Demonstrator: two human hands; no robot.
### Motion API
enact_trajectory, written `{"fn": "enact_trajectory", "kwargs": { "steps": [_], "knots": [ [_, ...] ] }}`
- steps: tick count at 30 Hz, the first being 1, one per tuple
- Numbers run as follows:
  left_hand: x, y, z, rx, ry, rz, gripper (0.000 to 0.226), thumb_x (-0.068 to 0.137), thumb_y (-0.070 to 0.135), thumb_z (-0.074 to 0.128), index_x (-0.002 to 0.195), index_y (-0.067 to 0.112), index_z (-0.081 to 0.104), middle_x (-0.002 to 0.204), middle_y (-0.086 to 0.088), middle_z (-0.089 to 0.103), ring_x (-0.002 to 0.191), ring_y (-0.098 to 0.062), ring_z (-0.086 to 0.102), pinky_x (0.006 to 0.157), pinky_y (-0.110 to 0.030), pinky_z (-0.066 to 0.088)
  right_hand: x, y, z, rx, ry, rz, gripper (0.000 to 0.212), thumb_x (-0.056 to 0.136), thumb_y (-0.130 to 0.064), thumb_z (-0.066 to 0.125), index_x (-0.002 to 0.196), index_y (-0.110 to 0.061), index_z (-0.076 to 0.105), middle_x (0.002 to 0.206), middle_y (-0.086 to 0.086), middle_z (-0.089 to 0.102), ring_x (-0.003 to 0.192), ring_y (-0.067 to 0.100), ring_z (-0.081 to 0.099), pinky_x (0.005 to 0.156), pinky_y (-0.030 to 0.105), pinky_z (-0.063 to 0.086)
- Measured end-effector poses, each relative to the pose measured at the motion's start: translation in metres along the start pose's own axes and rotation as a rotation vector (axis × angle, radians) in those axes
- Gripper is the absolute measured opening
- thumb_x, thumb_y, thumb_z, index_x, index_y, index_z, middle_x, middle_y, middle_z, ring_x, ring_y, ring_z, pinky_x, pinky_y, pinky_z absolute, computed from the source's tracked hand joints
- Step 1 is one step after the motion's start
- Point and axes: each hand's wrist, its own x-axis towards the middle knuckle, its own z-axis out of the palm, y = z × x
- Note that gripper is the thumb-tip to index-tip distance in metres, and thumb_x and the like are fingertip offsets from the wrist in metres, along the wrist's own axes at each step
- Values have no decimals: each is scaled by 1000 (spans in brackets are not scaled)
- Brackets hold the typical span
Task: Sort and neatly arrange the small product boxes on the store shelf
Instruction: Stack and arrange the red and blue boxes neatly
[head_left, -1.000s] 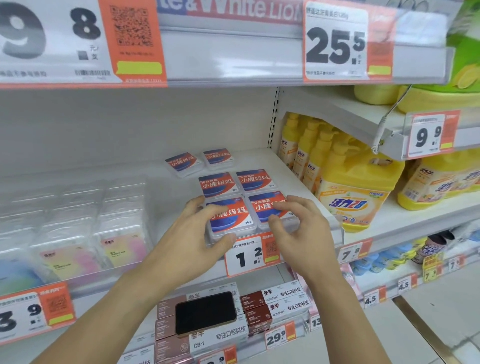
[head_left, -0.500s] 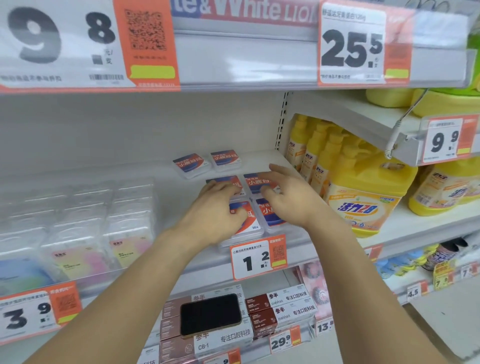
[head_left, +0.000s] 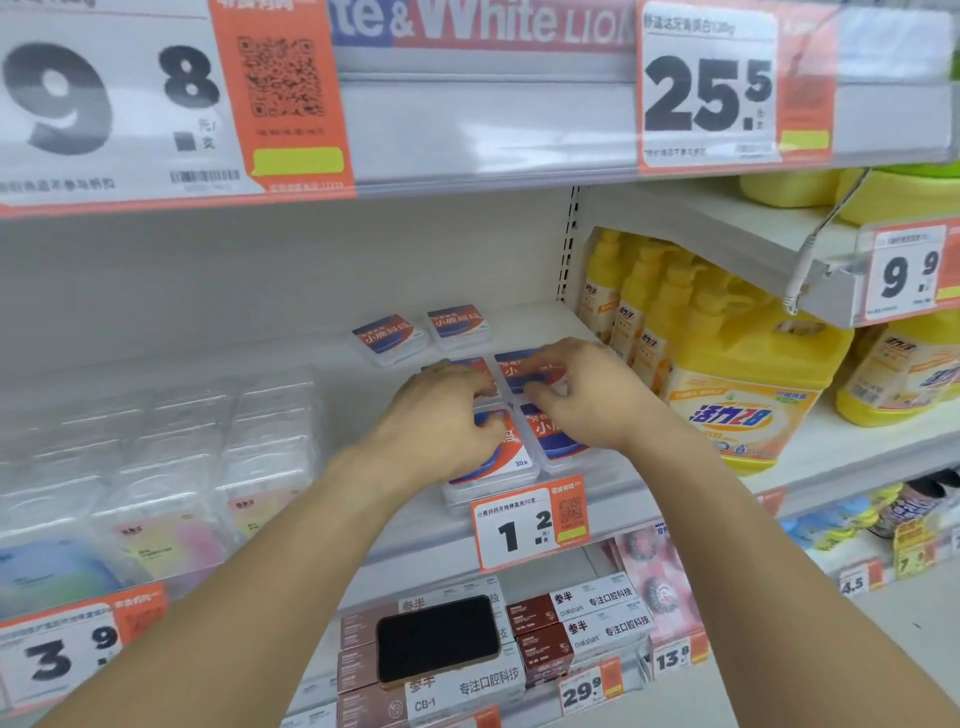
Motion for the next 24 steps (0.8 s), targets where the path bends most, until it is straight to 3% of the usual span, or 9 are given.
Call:
{"fn": "enact_trajectory", "kwargs": {
  "steps": [3, 6, 8, 10, 13, 16, 18, 21, 24],
  "knots": [
    [22, 2, -35, -8, 27, -67, 31, 90, 40, 58, 117, 26, 63, 113, 9, 61, 92, -13, 59, 68, -25, 48, 27, -12, -11, -10, 76, -31, 26, 96, -20, 55, 118, -25, 68, 124, -3, 65, 111, 19, 61, 92, 37, 55],
    [49, -12, -67, 123, 86, -72, 33, 90, 39, 56, 107, 14, 69, 114, -2, 67, 98, -21, 60, 78, -30, 49, 76, -26, -12, -81, -12, -35, 26, 95, -13, 50, 112, -15, 70, 116, 4, 69, 103, 23, 64, 86, 34, 56],
    [64, -32, -70, 253, 19, -112, 35, 88, 38, 60, 108, 11, 68, 114, -6, 66, 101, -26, 61, 86, -35, 52, 111, -35, -3, -165, -105, 32, 29, 95, -12, 49, 117, -9, 68, 122, 10, 66, 108, 28, 63, 90, 34, 53],
    [78, -59, -63, 304, -60, -162, 31, 88, 37, 64, 105, 12, 67, 109, -4, 67, 94, -24, 62, 81, -33, 53, 141, -39, 16, -196, -170, 60, 31, 97, -10, 50, 125, -7, 63, 133, 9, 59, 117, 28, 59, 98, 33, 49],
    [100, -89, -58, 281, -72, -202, 27, 88, 36, 65, 93, 10, 68, 104, -9, 69, 89, -26, 63, 76, -32, 50, 167, -34, 39, -195, -219, 71, 29, 97, -12, 52, 124, -8, 64, 131, 9, 61, 114, 27, 60, 98, 33, 49],
    [121, -103, -58, 288, -102, -240, 48, 89, 42, 65, 121, 7, 59, 122, -11, 61, 109, -30, 58, 87, -34, 47, 177, -27, 49, -115, -236, 100, 35, 93, -21, 62, 126, -9, 61, 129, 8, 61, 114, 28, 59, 99, 35, 49],
    [133, -110, -53, 274, -158, -258, 69, 85, 52, 66, 135, 9, 46, 133, -11, 55, 117, -30, 54, 92, -35, 46, 179, -22, 50, -68, -203, 102, 51, 88, -19, 72, 135, -12, 54, 133, 8, 56, 117, 28, 57, 99, 34, 48],
    [145, -119, -43, 256, -285, -278, 86, 75, 59, 72, 140, 17, 35, 140, -5, 48, 120, -28, 52, 99, -41, 47, 179, -15, 45, 51, -175, 135, 84, 75, -22, 84, 146, -22, 39, 139, 8, 49, 121, 29, 55, 102, 38, 46],
    [147, -130, -36, 260, -342, -313, 95, 67, 57, 80, 141, 20, 32, 141, -4, 47, 122, -28, 52, 102, -46, 46, 173, -9, 43, 169, -123, 101, 95, 70, -19, 88, 147, -20, 34, 135, 6, 54, 119, 25, 56, 99, 36, 47]
  ]
}}
